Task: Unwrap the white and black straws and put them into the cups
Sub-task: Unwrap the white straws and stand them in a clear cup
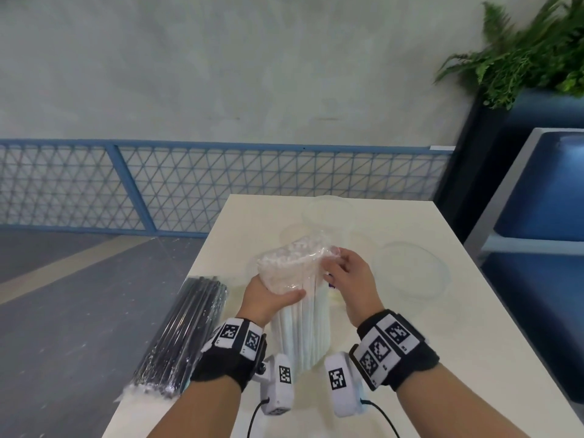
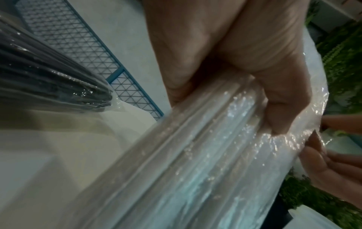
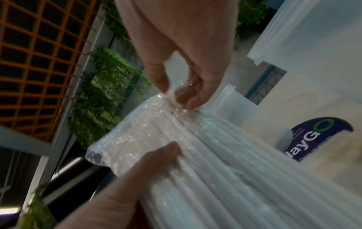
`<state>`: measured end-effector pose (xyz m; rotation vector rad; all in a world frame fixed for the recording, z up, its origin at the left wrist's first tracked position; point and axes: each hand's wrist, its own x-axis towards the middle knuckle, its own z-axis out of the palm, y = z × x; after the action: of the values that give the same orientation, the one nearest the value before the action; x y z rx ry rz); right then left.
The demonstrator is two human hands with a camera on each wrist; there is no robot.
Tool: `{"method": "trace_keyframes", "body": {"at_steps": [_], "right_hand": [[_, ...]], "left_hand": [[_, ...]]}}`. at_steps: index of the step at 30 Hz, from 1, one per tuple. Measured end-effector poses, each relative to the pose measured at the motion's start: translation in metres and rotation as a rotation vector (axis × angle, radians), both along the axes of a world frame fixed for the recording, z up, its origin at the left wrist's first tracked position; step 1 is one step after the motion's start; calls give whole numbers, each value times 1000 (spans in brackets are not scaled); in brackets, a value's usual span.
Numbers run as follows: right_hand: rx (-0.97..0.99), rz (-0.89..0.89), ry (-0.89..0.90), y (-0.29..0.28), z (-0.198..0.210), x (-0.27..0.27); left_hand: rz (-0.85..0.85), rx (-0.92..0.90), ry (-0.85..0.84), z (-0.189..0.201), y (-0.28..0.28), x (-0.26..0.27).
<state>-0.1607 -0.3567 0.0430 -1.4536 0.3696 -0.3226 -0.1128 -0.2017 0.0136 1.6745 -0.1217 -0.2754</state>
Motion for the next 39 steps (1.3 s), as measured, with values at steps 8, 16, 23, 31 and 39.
{"method": "trace_keyframes", "body": {"at_steps": [8, 16, 23, 31, 39], "right_hand": [[220, 109, -38, -4, 26, -6], [64, 111, 90, 3, 22, -7], [453, 126, -60, -7, 45, 0], [-86, 248, -1, 5, 46, 2], [-916, 261, -113, -16, 81, 31]], "left_hand": [[0, 33, 31, -1, -2, 10], [-44, 61, 1, 3, -9, 14], [-63, 73, 31, 4, -12, 17], [-112, 105, -11, 4, -14, 20], [-239, 135, -52, 6, -14, 18]]}}
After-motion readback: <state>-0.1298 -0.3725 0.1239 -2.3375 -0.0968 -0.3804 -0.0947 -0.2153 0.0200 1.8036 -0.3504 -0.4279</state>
